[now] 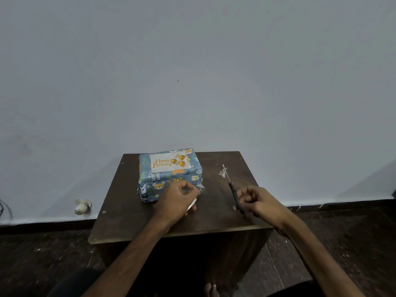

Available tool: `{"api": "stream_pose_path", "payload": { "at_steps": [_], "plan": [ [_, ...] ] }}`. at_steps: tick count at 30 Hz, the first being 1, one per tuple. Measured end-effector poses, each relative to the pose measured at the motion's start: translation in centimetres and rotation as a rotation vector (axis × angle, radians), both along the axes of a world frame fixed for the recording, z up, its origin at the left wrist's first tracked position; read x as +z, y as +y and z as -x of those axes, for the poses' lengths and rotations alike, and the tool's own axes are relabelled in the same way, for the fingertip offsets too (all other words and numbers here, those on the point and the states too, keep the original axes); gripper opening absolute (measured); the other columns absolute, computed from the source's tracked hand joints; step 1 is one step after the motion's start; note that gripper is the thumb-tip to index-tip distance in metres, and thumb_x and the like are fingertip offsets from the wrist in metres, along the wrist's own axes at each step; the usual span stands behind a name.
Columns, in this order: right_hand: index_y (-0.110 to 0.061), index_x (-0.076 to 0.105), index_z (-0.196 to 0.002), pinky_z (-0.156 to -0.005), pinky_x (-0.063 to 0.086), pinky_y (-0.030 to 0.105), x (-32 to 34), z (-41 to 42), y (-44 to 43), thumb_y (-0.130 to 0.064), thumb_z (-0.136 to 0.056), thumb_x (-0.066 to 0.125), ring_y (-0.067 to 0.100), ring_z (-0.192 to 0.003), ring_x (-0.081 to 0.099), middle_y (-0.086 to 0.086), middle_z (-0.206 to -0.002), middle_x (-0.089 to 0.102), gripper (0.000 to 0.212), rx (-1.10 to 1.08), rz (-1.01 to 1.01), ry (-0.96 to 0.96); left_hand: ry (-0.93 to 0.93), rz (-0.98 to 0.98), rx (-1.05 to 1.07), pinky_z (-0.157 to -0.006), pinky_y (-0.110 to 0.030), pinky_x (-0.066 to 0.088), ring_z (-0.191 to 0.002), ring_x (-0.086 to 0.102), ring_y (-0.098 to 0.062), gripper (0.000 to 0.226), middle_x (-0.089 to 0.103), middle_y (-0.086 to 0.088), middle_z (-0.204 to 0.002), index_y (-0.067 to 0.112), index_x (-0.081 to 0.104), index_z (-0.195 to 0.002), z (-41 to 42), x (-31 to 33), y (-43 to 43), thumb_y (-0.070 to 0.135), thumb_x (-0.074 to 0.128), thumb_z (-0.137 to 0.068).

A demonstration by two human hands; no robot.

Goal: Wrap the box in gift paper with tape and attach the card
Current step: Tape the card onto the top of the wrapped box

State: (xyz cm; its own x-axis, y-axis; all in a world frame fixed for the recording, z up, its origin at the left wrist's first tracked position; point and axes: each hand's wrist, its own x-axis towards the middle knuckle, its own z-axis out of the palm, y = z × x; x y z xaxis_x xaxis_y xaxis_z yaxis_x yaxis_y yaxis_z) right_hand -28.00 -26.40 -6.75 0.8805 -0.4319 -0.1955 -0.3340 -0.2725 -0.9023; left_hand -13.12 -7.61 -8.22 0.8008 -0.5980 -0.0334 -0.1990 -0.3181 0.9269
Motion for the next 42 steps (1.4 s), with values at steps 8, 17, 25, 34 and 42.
{"api": "stream_pose_path", "payload": {
  "at_steps": [8, 17, 25, 34, 42],
  "plan": [
    [-0.007, 0.06, -0.109, -0.083, 0.046, 0.031, -1.6, -0.6, 1.8, -0.049, -0.056, 0.074, 0.013, -0.088, 0.06, 0.015, -0.109, 0.071, 0.069, 0.164, -0.019, 0.122, 0.033, 0.033, 0.017, -0.043, -0.023, 0.041, -0.041, 0.05, -0.012, 0.018, 0.068, -0.006, -0.057, 0.01, 0.069, -0.083, -0.1, 0.2, -0.1, 0.024, 0.067, -0.094],
    [-0.017, 0.061, -0.1, -0.078, 0.045, 0.034, -2.1, -1.8, 3.2, -0.061, -0.059, 0.077, 0.011, -0.081, 0.059, 0.004, -0.089, 0.07, 0.062, 0.215, 0.004, 0.066, 0.024, 0.04, -0.006, -0.046, -0.025, 0.042, -0.045, 0.051, -0.015, 0.017, 0.07, -0.01, -0.062, 0.014, 0.066, -0.082, -0.3, 0.0, 0.1, 0.024, 0.064, -0.095],
    [-0.011, 0.063, -0.097, -0.066, 0.042, 0.026, -1.8, -2.5, 3.7, -0.056, -0.063, 0.079, 0.007, -0.065, 0.055, -0.005, -0.069, 0.061, 0.058, 0.198, 0.017, 0.01, 0.019, 0.035, -0.01, -0.047, -0.026, 0.043, -0.043, 0.051, -0.011, 0.017, 0.07, -0.008, -0.061, 0.015, 0.066, -0.08, -0.5, -0.1, 0.1, 0.023, 0.063, -0.095],
    [-0.005, 0.064, -0.091, -0.048, 0.032, 0.018, -1.9, -3.1, 3.3, -0.027, -0.077, 0.084, 0.008, -0.048, 0.044, 0.007, -0.064, 0.06, 0.033, 0.211, -0.073, 0.011, 0.05, 0.022, -0.035, -0.047, -0.025, 0.042, -0.045, 0.052, -0.015, 0.019, 0.069, -0.008, -0.06, 0.006, 0.071, -0.087, -1.0, -0.1, 0.1, 0.021, 0.064, -0.095],
    [-0.007, 0.062, -0.079, -0.045, 0.036, 0.014, -1.6, -3.2, 2.9, -0.013, -0.08, 0.082, 0.005, -0.043, 0.047, 0.006, -0.058, 0.057, 0.021, 0.213, -0.093, 0.012, 0.039, 0.018, -0.06, -0.045, -0.023, 0.042, -0.041, 0.052, -0.012, 0.018, 0.068, -0.008, -0.059, 0.006, 0.069, -0.085, -0.9, 0.1, 0.2, 0.02, 0.064, -0.095]
  ]
}}
